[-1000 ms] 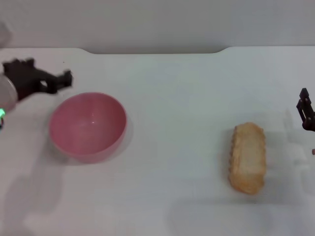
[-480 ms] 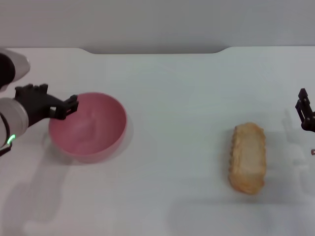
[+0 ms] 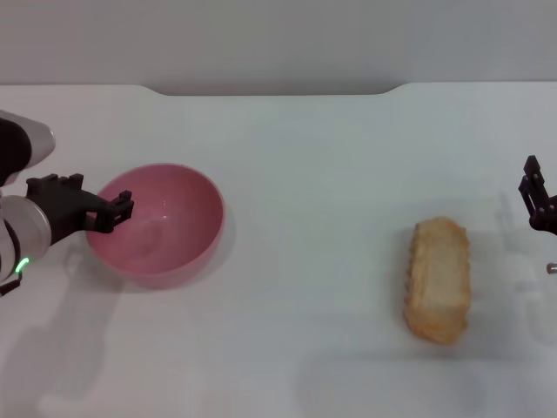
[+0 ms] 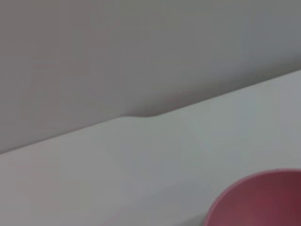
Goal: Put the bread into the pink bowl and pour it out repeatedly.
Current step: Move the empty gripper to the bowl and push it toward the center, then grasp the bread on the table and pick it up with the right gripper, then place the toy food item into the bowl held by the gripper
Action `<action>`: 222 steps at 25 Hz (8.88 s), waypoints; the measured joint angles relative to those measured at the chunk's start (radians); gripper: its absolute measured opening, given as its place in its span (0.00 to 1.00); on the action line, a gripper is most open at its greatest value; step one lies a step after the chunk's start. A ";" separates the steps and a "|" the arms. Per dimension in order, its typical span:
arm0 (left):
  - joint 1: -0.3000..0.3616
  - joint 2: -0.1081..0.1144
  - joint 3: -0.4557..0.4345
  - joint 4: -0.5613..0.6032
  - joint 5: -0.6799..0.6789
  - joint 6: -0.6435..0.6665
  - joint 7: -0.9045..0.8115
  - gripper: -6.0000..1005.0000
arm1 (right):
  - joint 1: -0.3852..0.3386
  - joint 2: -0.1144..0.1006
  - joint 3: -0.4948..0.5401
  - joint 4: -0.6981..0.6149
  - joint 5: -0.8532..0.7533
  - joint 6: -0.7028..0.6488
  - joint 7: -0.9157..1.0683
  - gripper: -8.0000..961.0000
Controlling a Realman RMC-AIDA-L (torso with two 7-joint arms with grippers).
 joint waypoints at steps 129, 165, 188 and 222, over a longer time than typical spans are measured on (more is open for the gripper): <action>-0.256 0.000 -0.074 -0.005 0.025 -0.224 -0.073 0.06 | 0.167 0.000 0.432 -0.930 -0.650 2.055 0.273 0.58; -0.301 0.000 -0.049 -0.028 0.027 -0.229 -0.068 0.05 | 0.233 -0.005 0.408 -1.139 -0.677 2.113 0.223 0.10; -0.342 -0.008 0.055 -0.035 0.013 -0.211 -0.091 0.06 | 0.407 0.000 0.412 -1.268 -0.700 2.138 0.223 0.03; -0.352 -0.003 0.060 -0.035 0.022 -0.160 -0.086 0.05 | 0.381 0.002 0.341 -1.093 -0.586 1.905 0.219 0.08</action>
